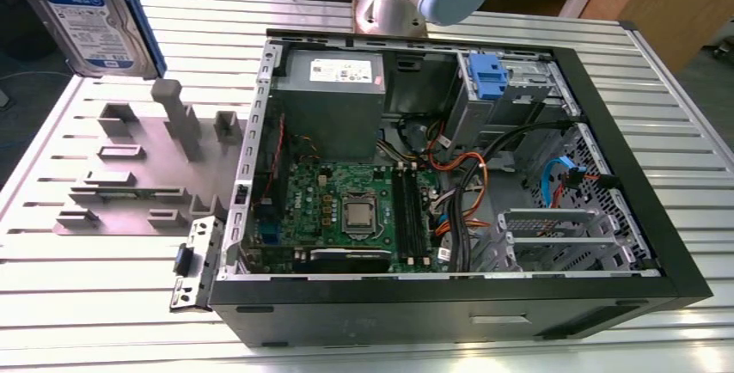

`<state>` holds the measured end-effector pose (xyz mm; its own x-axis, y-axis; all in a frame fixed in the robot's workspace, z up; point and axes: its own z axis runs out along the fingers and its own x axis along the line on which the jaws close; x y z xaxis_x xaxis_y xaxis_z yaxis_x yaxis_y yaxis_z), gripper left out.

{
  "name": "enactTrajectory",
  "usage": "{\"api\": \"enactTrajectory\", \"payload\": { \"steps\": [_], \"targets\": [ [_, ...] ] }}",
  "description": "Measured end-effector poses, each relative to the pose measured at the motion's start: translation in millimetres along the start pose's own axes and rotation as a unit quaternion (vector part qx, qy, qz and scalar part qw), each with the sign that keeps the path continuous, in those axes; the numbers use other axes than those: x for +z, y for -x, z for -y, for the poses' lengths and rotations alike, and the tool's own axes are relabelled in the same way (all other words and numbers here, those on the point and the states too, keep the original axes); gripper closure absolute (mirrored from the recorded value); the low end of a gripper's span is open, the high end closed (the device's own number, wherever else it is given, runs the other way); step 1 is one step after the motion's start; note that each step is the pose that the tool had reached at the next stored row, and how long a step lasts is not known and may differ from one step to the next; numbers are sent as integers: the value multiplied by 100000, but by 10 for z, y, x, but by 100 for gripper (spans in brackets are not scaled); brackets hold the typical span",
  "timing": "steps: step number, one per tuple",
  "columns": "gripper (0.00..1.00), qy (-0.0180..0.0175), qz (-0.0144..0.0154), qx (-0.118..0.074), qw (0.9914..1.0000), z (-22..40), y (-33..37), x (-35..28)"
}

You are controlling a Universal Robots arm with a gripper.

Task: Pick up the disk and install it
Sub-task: 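Pick up the disk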

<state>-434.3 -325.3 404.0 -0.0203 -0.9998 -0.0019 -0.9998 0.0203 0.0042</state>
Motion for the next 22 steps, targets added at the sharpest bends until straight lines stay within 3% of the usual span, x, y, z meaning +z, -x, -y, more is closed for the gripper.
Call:
{"api": "enactTrajectory", "payload": {
  "steps": [22],
  "targets": [
    [64, -2, 3, 0, 100000, -1, 0, -123]
  ]
}}
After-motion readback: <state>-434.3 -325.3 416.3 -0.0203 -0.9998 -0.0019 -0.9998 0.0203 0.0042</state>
